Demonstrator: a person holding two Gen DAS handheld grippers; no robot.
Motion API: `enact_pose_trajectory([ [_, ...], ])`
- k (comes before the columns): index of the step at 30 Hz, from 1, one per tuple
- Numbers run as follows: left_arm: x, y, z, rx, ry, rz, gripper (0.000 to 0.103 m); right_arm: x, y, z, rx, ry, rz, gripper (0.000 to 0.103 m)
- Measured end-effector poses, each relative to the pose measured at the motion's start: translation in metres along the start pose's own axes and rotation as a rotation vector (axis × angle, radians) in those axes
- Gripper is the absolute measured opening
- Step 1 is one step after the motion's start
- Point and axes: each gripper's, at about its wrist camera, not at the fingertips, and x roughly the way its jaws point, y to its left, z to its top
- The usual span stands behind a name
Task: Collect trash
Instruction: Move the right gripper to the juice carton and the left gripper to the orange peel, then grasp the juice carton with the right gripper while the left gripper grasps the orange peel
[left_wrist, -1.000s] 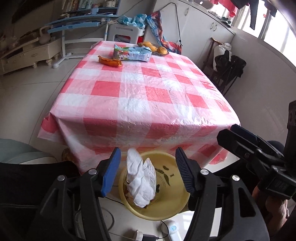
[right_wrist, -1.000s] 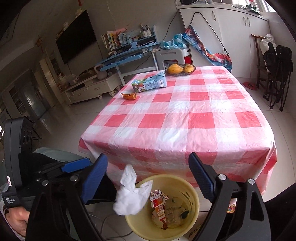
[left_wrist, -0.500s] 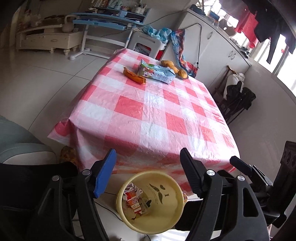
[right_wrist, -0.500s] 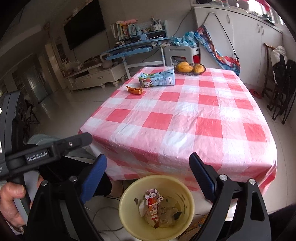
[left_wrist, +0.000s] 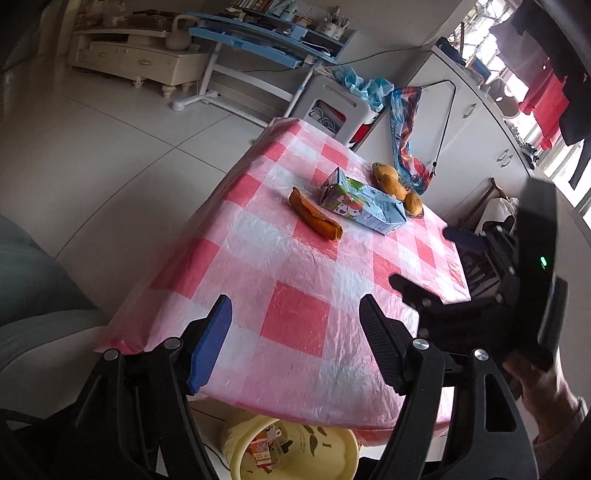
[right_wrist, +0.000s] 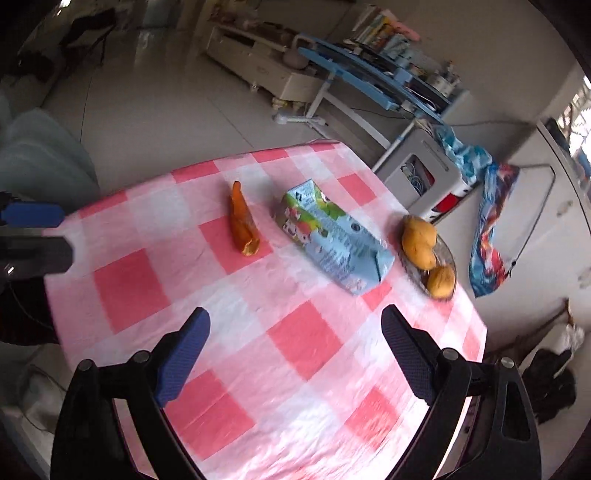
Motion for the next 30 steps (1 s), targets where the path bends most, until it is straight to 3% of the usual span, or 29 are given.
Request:
enact_pose_trajectory([
  [5,0.018,-0.004,0.021,0.014,0.023,0.015,0.068,0.06,-0.02,0.044,-0.113,0.063,0.004,0.09],
  [9,0.037,-0.007,0.048,0.015,0.035,0.026,0.068,0.104,-0.034,0.058,-0.119,0.14,0.079,0.09],
  [13,0.068,-0.014,0.067,0.031,0.069,0.043,0.068,0.121,-0.052,0.058,-0.041,0.178,0.175,0.09],
  [15,0.086,-0.021,0.074,0.043,0.089,0.057,0.068,0.123,-0.062,0.052,0.017,0.191,0.206,0.084],
  [19,0.122,-0.034,0.087,0.059,0.109,0.1,0.068,0.108,-0.075,0.023,0.138,0.22,0.211,0.066],
  [26,0.152,-0.054,0.089,0.143,0.089,0.185,0.067,0.051,-0.085,-0.071,0.454,0.198,0.222,0.065],
  [29,0.158,-0.063,0.084,0.224,0.087,0.164,0.049,0.038,-0.084,-0.107,0.582,0.205,0.214,0.061],
  [30,0.16,-0.065,0.081,0.261,0.093,0.152,0.034,0.034,-0.082,-0.112,0.6,0.18,0.205,0.061],
])
